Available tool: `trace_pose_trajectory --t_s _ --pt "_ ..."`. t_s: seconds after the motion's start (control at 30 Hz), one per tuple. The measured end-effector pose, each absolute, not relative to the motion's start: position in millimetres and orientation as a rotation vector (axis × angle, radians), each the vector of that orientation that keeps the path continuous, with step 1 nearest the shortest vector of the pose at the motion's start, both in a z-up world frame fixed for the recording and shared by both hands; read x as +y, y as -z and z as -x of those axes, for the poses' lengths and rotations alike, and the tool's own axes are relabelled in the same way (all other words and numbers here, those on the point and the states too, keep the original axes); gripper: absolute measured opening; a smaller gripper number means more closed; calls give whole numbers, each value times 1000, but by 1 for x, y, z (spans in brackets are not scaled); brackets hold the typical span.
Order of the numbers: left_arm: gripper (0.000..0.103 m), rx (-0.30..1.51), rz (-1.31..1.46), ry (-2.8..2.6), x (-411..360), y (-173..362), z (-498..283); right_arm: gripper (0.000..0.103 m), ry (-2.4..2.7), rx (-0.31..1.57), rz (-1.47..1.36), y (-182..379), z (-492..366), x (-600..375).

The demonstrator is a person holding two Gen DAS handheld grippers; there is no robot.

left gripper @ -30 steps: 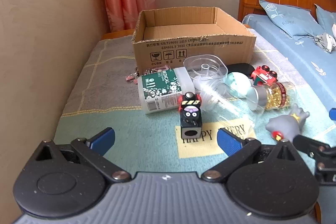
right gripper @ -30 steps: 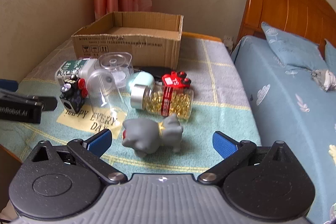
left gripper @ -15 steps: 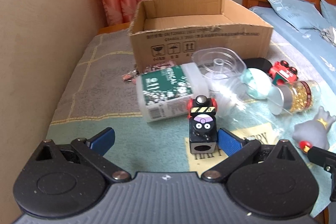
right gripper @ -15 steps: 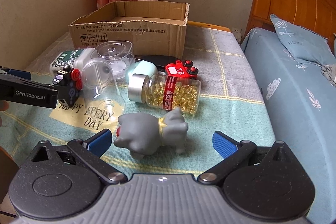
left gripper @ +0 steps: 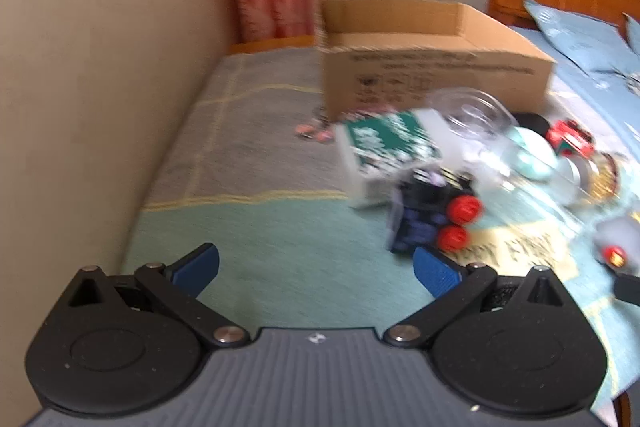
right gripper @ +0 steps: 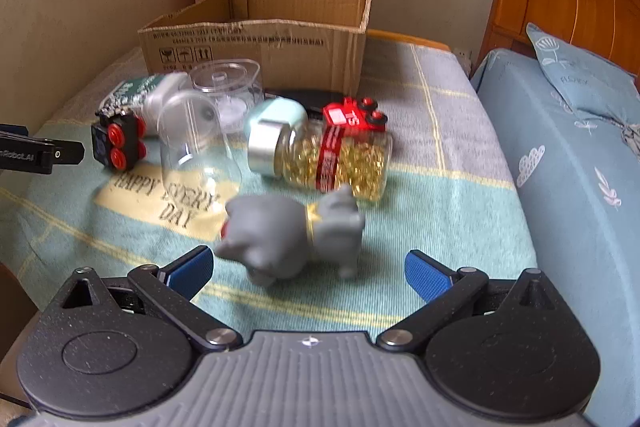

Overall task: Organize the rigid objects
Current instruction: 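Close left tool on black robot toy while right tool closes on grey figurine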

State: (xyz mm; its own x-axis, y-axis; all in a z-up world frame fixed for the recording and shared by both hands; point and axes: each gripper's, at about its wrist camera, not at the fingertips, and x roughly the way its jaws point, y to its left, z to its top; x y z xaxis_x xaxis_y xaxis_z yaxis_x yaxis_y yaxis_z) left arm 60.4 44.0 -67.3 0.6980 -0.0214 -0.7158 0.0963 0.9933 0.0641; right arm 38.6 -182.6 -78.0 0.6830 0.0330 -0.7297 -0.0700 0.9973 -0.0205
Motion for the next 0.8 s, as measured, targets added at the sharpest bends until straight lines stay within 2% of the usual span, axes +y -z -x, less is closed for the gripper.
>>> trace_pose_trajectory --t_s 0.27,0.8 --pt "103 833 -112 164 19 88 -66 103 -73 818 50 92 -36 -183" --pt "100 753 -72 186 25 89 -64 103 -119 757 84 97 -39 -179"
